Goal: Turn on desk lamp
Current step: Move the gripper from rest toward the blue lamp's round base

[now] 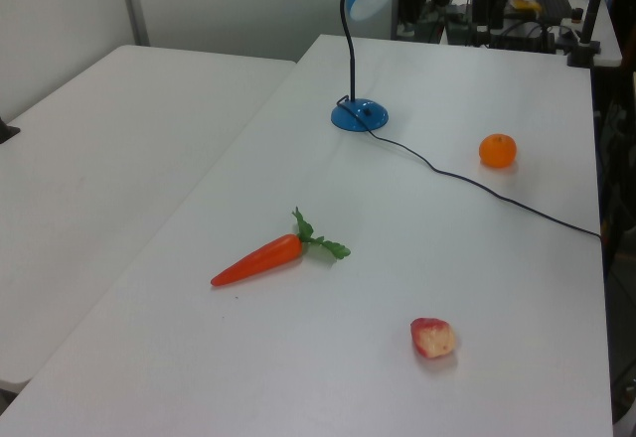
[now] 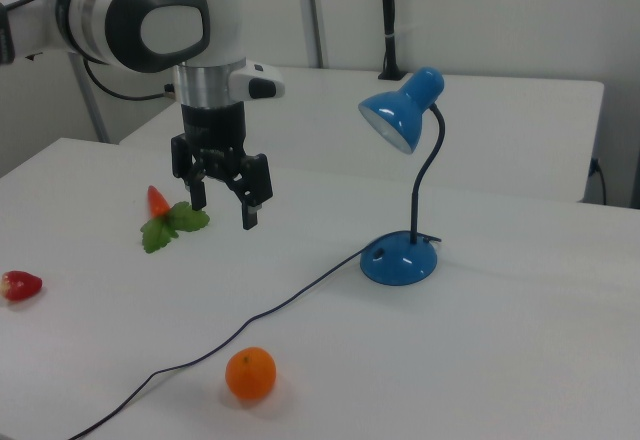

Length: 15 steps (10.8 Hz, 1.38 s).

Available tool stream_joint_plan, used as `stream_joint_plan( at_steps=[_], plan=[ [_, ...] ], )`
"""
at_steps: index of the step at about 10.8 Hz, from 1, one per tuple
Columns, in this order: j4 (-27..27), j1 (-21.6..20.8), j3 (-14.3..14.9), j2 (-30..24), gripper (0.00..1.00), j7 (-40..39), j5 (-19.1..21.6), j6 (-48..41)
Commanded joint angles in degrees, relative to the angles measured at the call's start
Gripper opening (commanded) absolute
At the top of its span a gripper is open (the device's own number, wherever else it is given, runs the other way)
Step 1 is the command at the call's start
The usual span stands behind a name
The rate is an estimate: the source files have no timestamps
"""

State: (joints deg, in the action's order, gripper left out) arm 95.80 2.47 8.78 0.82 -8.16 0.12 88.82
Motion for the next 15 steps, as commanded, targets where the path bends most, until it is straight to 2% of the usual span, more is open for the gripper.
stream_joint_plan(
  at_steps=[1,9,11,14,15],
  plan=[
    [0.2,0.4,0.0,-0.9,1.00,1.0,-0.4,-1.0],
    [0.1,1.6,0.5,0.2,1.00,1.0,0.1,3.1],
    [0.1,2.0,0.5,0.5,0.76,1.0,0.5,4.3],
    [0.2,2.1,0.5,0.5,0.24,0.4,0.8,4.3],
    [0.3,2.0,0.5,0.4,0.16,0.4,1.0,4.7]
  ],
)
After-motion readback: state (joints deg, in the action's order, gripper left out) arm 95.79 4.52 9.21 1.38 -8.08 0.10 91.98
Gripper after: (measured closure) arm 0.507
